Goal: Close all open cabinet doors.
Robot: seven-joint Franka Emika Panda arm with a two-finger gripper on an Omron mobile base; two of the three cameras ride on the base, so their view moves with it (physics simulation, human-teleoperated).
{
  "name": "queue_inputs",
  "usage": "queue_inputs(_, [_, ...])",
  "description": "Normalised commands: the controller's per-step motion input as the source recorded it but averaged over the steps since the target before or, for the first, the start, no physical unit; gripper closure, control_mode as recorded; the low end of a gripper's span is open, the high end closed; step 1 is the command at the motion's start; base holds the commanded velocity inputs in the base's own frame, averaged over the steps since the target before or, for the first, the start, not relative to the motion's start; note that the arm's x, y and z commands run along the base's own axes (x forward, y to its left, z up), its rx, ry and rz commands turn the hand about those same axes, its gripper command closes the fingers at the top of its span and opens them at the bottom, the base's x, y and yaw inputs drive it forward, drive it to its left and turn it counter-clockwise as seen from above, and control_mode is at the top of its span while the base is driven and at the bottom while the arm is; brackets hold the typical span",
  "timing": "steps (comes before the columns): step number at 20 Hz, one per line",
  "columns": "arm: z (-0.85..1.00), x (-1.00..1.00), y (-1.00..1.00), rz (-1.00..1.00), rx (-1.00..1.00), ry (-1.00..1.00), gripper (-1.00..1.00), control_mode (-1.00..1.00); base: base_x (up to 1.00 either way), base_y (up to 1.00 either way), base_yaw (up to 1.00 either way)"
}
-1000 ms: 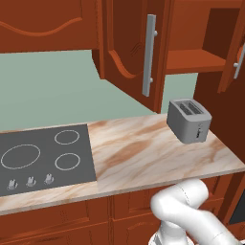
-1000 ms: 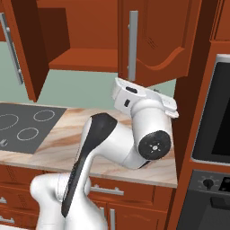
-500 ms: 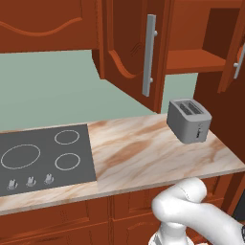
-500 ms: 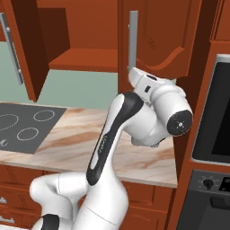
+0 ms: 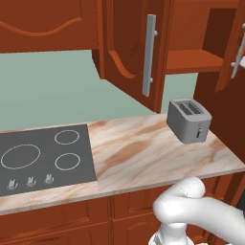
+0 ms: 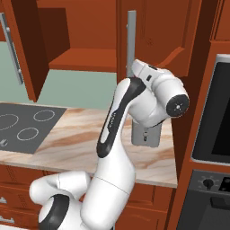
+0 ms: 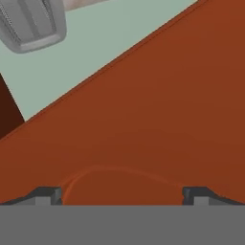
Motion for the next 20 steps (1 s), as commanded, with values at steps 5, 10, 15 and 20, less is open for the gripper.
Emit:
queue_inputs(5, [0.00,0.63,0.13,0.00,0.00,0.00,-1.00,-1.00,0.00,0.00,0.00])
queue_inputs(10, [0.00,0.69,0.15,-0.02,0.00,0.00,-1.00,-1.00,0.00,0.00,0.00])
queue_inputs(15, [-0.03,0.80,0.14,-0.05,0.00,0.01,-1.00,-1.00,0.00,0.00,0.00])
queue_inputs(20, [-0.05,0.79,0.12,-0.06,0.00,0.01,-1.00,-1.00,0.00,0.00,0.00])
